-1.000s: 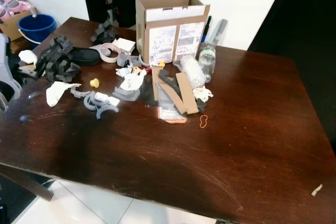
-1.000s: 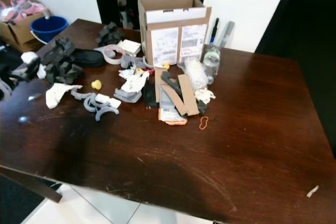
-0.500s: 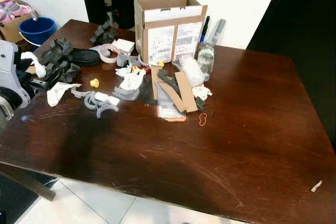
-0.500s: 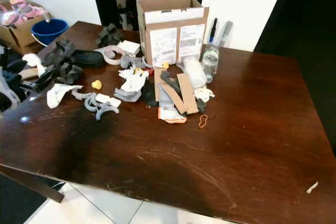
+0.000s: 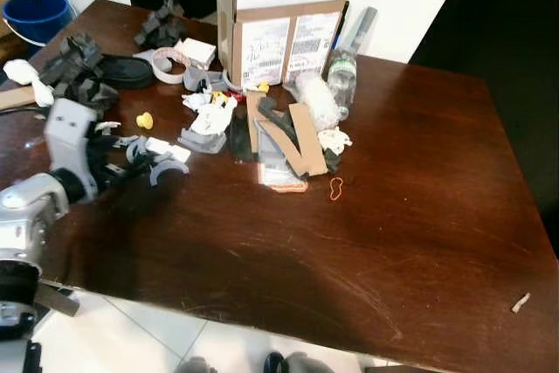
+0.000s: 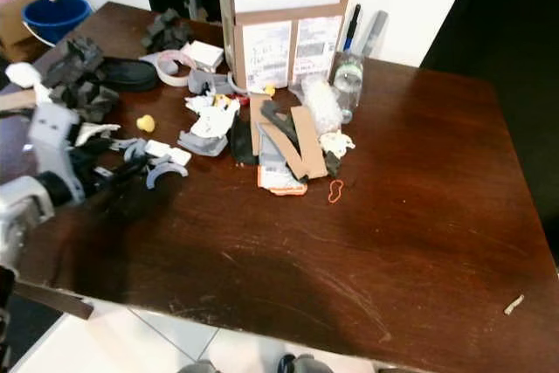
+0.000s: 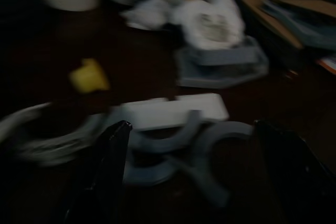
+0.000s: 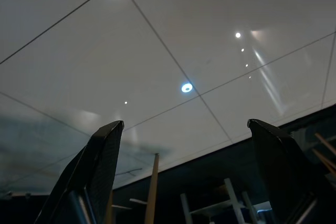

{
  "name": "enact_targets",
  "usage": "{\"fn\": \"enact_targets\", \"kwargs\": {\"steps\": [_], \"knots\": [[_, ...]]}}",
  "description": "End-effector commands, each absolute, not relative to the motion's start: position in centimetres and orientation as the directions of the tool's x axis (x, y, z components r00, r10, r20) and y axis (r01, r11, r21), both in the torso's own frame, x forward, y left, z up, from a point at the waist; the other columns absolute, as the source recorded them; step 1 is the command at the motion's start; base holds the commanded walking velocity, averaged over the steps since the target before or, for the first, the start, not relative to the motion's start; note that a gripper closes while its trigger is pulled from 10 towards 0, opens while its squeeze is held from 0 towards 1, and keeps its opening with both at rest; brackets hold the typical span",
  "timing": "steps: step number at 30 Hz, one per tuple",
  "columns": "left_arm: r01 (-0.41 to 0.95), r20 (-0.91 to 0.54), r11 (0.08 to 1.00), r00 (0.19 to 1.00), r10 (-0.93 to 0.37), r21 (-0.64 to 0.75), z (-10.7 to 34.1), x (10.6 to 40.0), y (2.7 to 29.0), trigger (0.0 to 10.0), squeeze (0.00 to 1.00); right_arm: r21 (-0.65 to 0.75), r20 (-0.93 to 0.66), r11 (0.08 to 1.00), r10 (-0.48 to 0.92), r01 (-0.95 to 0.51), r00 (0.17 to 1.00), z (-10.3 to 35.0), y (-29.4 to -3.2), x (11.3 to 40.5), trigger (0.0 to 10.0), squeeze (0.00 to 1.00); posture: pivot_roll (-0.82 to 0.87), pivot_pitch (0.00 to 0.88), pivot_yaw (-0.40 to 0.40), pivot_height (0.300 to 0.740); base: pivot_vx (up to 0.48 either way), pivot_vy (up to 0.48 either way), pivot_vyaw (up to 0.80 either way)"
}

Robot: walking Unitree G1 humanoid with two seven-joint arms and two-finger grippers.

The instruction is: Picking trash to rubbish bin

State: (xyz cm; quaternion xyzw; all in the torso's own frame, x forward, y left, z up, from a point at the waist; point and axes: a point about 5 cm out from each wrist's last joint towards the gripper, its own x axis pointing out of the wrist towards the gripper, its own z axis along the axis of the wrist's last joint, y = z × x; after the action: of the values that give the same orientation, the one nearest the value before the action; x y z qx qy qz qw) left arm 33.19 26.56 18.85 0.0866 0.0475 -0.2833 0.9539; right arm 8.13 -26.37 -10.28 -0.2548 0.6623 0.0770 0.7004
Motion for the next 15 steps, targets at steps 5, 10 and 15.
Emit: {"fn": "enact_targets", "kwargs": {"steps": [5, 10, 15], "knots": [[0.689, -0.213, 0.699, 0.724, -0.656, 0.190, 18.1, 33.6, 23.1, 10.0, 0.00, -0.257, -0.966, 0.855, -0.241, -0.451, 0.092, -10.1, -27.2, 7.6, 10.0, 0.00, 0.13, 0.279, -0.105, 0.740, 0.000, 0.000, 0.00], [0.694, -0.284, 0.684, 0.718, -0.635, 0.224, 17.4, 33.9, 22.9, 10.0, 0.00, -0.251, -0.967, 0.853, -0.236, -0.457, 0.091, -10.1, -27.0, 7.7, 10.0, 0.00, 0.13, 0.280, -0.104, 0.740, 0.000, 0.000, 0.00], [0.682, -0.366, 0.685, 0.724, -0.584, 0.255, 16.4, 33.8, 23.3, 10.0, 0.00, -0.249, -0.968, 0.853, -0.232, -0.460, 0.094, -10.2, -26.8, 7.9, 10.0, 0.00, 0.14, 0.281, -0.099, 0.740, 0.000, 0.000, 0.00]]}}
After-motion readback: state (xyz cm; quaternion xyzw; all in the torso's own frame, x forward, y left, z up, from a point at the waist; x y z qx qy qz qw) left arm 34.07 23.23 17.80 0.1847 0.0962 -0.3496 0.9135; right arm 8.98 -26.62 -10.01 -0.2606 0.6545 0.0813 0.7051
